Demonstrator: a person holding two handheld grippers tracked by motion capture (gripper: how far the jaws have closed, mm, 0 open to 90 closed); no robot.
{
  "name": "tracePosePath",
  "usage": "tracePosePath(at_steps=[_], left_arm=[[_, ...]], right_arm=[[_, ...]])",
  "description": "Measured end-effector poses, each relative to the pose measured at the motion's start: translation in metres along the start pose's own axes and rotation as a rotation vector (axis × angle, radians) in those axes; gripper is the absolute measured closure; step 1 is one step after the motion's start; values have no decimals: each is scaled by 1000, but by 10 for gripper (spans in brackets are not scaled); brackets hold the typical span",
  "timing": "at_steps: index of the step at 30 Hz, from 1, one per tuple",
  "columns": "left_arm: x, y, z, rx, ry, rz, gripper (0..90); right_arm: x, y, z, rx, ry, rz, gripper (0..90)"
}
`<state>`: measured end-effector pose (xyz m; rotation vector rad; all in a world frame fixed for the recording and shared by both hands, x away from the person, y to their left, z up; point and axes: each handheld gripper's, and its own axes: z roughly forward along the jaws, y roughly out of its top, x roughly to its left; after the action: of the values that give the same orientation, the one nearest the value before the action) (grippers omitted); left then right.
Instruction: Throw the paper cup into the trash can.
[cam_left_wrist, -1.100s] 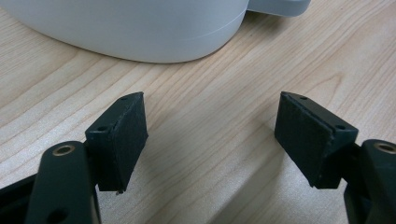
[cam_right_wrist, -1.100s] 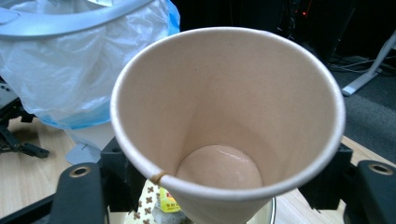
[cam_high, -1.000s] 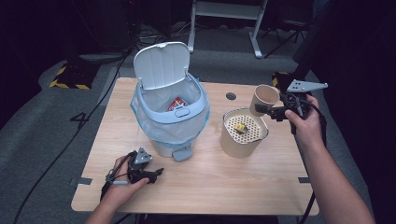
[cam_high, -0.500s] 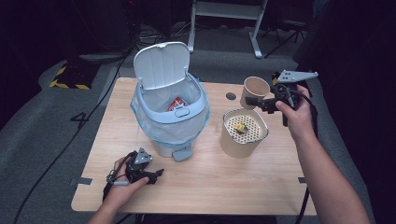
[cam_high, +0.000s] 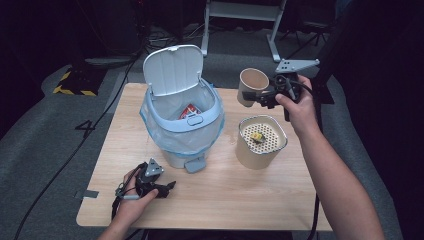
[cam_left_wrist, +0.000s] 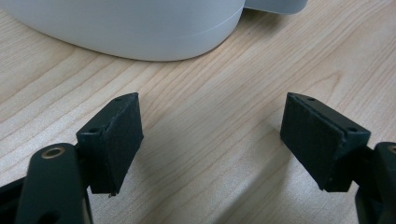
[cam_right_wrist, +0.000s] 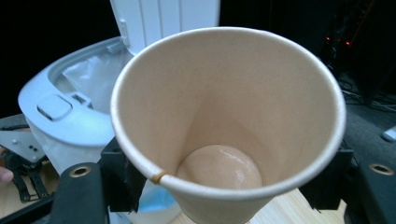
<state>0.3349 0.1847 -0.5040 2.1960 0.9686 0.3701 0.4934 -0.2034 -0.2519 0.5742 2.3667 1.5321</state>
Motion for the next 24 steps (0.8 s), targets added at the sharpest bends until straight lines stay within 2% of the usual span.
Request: tracePosePath(at_steps=[7,10,13,19,24], left_arm=[[0,0,0,1,3,1,214],[0,0,0,2,0,0,213],[0,0,0,2,-2,0,209],[0,0,0,3,-1,2,207],[0,0,0,3,-3,0,208]], right_arm=[[8,21,24,-24,43,-9,290],[14,31,40,-65,65,1,289],[17,34,47,-81,63,5,289],[23,38,69,-105,115,38,288],[29,42,83,-95,141,32,287]])
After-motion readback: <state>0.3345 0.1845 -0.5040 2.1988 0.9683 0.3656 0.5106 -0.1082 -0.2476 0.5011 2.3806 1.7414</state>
